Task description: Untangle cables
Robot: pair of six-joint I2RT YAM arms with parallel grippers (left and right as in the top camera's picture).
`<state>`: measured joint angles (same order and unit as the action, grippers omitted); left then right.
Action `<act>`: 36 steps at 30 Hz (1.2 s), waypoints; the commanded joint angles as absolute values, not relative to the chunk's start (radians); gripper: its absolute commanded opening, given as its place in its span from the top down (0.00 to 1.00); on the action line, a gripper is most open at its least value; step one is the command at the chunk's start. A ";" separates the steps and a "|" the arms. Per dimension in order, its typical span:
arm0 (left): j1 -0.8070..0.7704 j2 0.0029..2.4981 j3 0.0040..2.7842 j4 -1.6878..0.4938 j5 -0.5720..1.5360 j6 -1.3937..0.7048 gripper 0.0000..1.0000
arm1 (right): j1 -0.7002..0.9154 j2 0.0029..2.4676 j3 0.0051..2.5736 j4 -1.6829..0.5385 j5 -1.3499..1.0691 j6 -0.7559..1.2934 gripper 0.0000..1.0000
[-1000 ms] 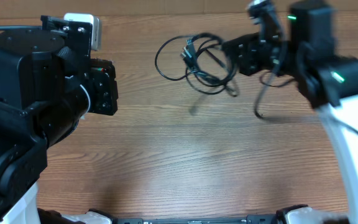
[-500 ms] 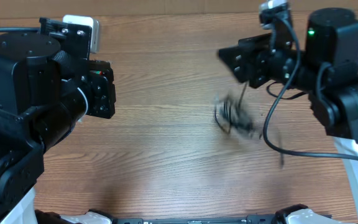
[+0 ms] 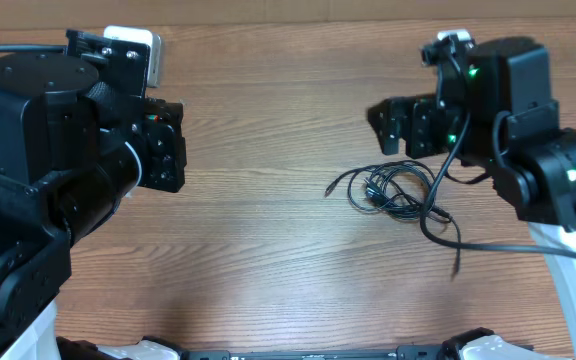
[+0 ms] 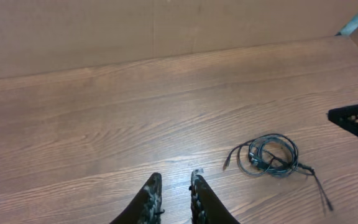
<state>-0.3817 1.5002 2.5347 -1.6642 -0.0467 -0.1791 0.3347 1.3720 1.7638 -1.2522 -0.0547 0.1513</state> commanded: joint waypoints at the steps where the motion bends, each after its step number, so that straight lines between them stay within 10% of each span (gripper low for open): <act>1: -0.380 1.505 2.541 -1.665 -0.056 -0.160 0.83 | 0.336 1.407 1.700 -1.291 0.197 0.343 0.04; 16: -0.380 1.505 2.541 -1.689 -0.054 -0.154 0.83 | 0.336 1.417 1.101 -1.190 0.258 1.446 0.00; 20: -0.380 1.505 2.541 -1.689 -0.052 -0.154 0.84 | 0.336 1.417 0.958 -1.081 0.253 1.644 0.14; 36: -0.380 1.505 2.486 -1.689 -0.051 -0.154 0.84 | 0.174 1.417 0.874 -0.851 0.253 1.654 0.30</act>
<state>-0.3817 1.5002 2.5031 -1.6909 -0.0460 -0.1757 0.2329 1.4250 0.8803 -0.8436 0.2424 1.6382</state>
